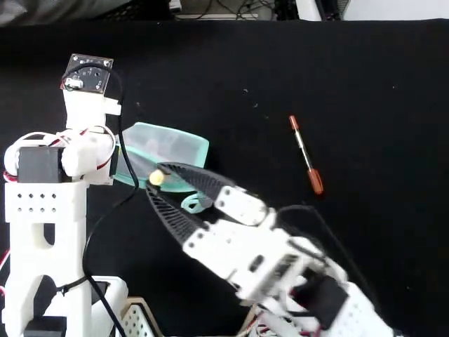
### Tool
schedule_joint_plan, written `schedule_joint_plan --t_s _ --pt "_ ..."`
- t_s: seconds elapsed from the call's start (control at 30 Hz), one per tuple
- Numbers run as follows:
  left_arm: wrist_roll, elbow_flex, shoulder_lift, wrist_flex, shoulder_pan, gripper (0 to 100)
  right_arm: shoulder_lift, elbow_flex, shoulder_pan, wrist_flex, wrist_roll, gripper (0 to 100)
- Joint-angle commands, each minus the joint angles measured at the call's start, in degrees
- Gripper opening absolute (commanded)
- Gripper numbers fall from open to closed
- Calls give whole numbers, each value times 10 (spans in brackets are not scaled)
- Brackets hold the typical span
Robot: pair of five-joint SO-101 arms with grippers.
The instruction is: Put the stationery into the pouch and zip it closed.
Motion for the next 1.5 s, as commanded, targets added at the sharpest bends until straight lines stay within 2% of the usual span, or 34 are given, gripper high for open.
schedule_joint_plan --t_s 0.0,0.17,0.27,0.33,0.4,0.5,0.6,0.77,0.87,1.03,1.2,1.3,1.47 --pt "-4 -4 -2 -7 -7 30 -7 63 -4 -52 48 13" --pt "-4 -4 -2 -7 -7 30 -7 140 30 -52 99 13" --pt "-4 -4 -2 -7 -7 30 -7 143 68 13 98 15" --pt "-4 -4 -2 -7 -7 30 -7 109 73 102 97 40" --pt "-4 -4 -2 -7 -7 30 -7 61 72 178 89 105" --pt "-4 -4 -2 -7 -7 30 -7 -11 72 240 23 191" --pt "-4 -4 -2 -7 -7 30 -7 -80 72 287 -20 198" --pt "-4 -4 -2 -7 -7 30 -7 -215 81 363 -19 198" --pt "-4 -4 -2 -7 -7 30 -7 -260 146 376 -20 198" --pt "-4 -4 -2 -5 -7 30 16 -201 353 376 -41 188" --pt "-4 -4 -2 -5 -7 30 179 -102 505 305 -48 149" --pt "-4 -4 -2 -4 -7 30 306 -111 544 271 -48 149" --pt "-4 -4 -2 -4 -7 30 531 -222 549 272 -47 149"
